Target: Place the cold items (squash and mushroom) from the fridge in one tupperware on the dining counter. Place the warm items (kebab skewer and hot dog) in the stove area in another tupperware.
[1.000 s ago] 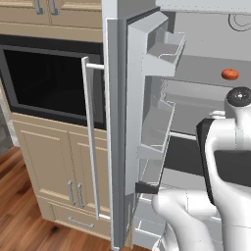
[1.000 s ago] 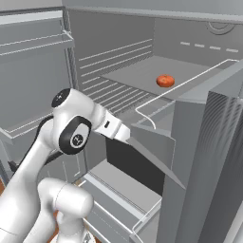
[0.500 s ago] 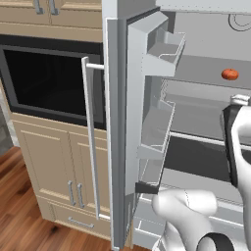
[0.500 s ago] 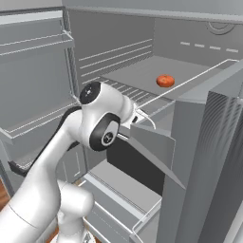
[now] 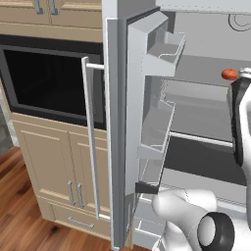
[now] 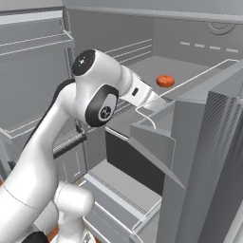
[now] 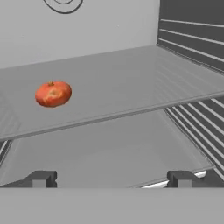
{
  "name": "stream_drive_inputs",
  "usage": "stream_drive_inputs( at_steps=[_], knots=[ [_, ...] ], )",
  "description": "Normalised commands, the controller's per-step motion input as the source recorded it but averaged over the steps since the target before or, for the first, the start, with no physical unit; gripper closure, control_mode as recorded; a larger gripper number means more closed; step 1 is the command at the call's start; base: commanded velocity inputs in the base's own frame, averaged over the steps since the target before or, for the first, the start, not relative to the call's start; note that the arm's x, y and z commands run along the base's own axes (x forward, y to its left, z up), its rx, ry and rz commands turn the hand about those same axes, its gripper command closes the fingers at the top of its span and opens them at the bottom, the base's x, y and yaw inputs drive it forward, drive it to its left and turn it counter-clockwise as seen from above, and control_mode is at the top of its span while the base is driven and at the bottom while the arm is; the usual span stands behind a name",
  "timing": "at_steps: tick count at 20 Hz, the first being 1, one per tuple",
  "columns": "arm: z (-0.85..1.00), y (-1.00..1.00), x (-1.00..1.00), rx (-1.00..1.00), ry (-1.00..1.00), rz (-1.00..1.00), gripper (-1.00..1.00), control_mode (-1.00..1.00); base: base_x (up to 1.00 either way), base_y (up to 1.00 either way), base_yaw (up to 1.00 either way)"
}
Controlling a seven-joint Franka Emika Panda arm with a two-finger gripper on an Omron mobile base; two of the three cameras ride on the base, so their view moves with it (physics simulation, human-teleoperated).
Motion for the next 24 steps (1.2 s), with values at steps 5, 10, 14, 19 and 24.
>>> stream_drive_inputs(
  at_steps=[5, 10, 14, 19, 24],
  knots=[
    [-0.01, 0.27, 0.32, -0.05, -0.03, 0.22, -1.0, -1.0, 0.0, 0.0, 0.0],
    [-0.09, 0.5, 0.61, -0.14, 0.0, 0.21, -1.0, -1.0, 0.0, 0.0, 0.0],
    [-0.02, 0.03, 0.83, -0.11, 0.0, 0.07, -1.0, -1.0, 0.0, 0.0, 0.0],
    [-0.15, -0.38, 0.85, 0.0, 0.06, 0.0, -1.0, -1.0, 0.0, 0.0, 0.0],
    [-0.11, -0.64, 0.84, 0.0, 0.17, -0.03, -1.0, -1.0, 0.0, 0.0, 0.0]
  ],
)
